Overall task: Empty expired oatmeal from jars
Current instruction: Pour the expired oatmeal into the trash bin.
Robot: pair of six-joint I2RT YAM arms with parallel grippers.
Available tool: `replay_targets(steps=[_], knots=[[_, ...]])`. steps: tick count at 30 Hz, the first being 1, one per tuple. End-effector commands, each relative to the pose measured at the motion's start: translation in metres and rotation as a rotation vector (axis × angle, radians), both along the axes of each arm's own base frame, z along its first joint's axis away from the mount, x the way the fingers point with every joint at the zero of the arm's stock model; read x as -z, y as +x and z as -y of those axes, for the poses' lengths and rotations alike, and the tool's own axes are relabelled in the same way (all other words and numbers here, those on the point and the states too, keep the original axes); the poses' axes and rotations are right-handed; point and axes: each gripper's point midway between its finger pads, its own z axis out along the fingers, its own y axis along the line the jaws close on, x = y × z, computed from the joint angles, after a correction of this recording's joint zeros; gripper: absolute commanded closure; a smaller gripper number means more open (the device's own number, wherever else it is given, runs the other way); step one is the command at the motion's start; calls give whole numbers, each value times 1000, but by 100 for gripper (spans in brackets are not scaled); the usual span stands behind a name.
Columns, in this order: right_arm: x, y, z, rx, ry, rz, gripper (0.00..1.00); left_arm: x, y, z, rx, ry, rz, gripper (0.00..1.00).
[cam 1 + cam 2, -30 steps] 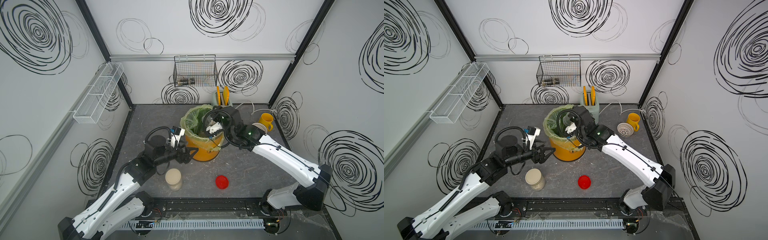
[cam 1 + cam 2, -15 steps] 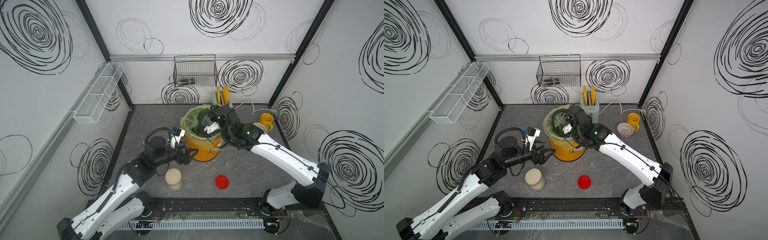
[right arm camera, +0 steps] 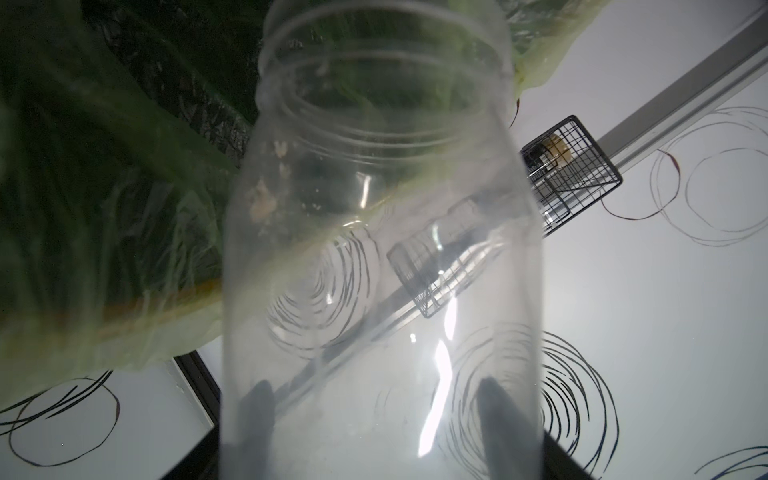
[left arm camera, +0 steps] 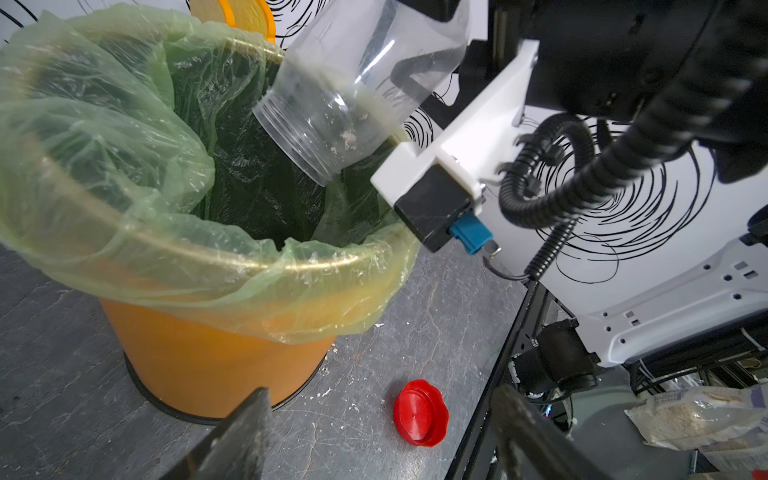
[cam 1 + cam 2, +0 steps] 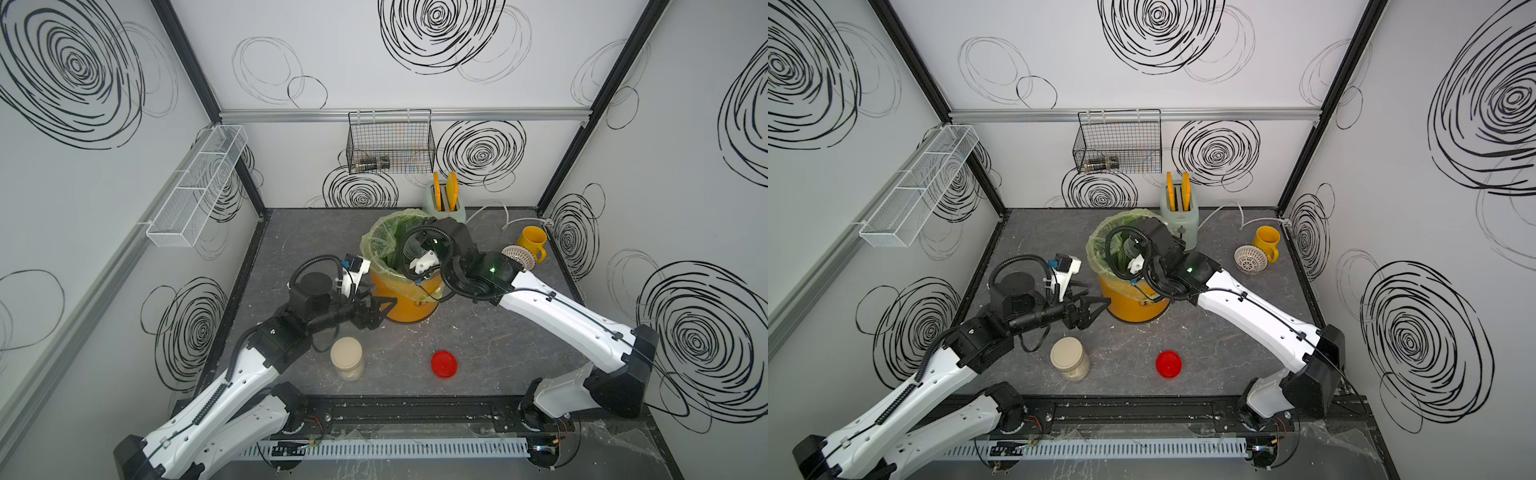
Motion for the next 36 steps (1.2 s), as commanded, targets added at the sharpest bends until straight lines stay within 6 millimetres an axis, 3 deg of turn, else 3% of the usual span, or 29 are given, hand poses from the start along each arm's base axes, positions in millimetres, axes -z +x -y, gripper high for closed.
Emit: replay_targets(steps=[1,8,13,17,23,28,32,36], knots=[[-32,-1,9,1,51,80,32,-12,4,2,-3,-26,40,13],[-37,-1,0,-26,203,74,33,-12,7,1,-11,-30,37,14],[-40,-12,-10,-38,517,13,45,-14,8,0,-20,-32,39,13],[-50,-27,-17,-49,827,-75,48,-22,10,1,-22,-44,43,13],[-62,-56,-19,-118,1245,-212,47,-47,10,0,-31,-75,74,13],[-69,-86,-12,-178,1615,-420,46,-82,5,2,-9,-120,143,13],[-74,-115,-2,-208,1900,-627,42,-114,-12,13,85,-197,250,11],[-69,-141,15,-259,2051,-762,40,-132,-30,36,236,-228,314,7]])
